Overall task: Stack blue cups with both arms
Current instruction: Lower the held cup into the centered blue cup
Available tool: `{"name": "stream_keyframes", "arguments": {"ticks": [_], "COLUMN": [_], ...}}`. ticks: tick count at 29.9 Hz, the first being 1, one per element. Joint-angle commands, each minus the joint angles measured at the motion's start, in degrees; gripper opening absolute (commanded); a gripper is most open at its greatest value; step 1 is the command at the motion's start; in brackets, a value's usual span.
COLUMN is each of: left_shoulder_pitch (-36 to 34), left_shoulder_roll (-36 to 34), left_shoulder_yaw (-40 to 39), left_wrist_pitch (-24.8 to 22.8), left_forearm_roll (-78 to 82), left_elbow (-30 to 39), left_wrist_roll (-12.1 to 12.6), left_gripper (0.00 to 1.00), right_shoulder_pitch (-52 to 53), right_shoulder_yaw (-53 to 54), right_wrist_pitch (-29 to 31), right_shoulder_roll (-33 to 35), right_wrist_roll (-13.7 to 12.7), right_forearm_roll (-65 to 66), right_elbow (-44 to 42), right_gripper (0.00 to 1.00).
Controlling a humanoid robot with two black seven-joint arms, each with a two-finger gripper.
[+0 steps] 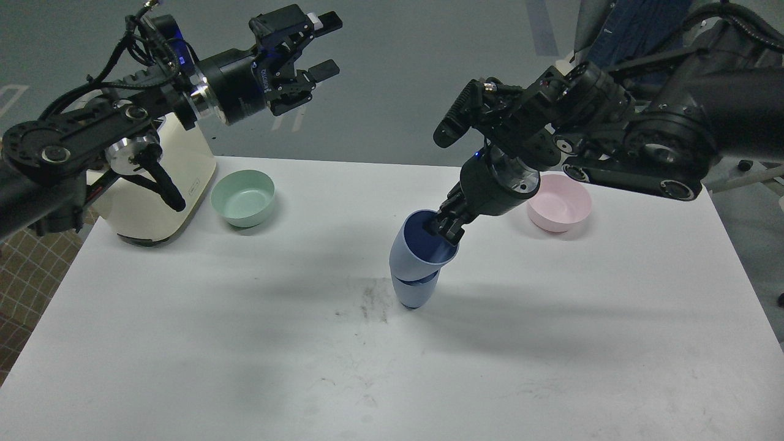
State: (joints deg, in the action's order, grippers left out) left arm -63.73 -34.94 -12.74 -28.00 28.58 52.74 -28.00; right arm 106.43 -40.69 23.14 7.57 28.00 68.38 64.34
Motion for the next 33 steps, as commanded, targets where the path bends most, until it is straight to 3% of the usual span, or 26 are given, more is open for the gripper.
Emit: {"name": "stream_keyframes", "arguments": {"ticks": [1, 33], "left_shoulder_pitch": [0.0, 0.2], "left_shoulder_roll": [0.0, -0.7], "left_shoulder_yaw": [0.0, 0.0], "left_wrist_pitch": [0.0, 0.0], "left_forearm_roll": [0.0, 0.0], "left_elbow": [0.0, 0.0], "left_wrist_roll": [0.0, 0.0], "left_gripper": [0.85, 0.85], "right_shoulder_pitch": [-0.1, -3.9], "right_shoulder_yaw": [-0.2, -0.3], "right_wrist_pitch": [0.1, -0.2], "right_shoulder_roll": [-0.1, -2.2], "right_wrist_roll": [0.0, 0.0], "right_forearm_roll": [0.0, 0.0], "right_elbow": [-0.4, -4.3], "right_gripper": [0.00, 0.03]}}
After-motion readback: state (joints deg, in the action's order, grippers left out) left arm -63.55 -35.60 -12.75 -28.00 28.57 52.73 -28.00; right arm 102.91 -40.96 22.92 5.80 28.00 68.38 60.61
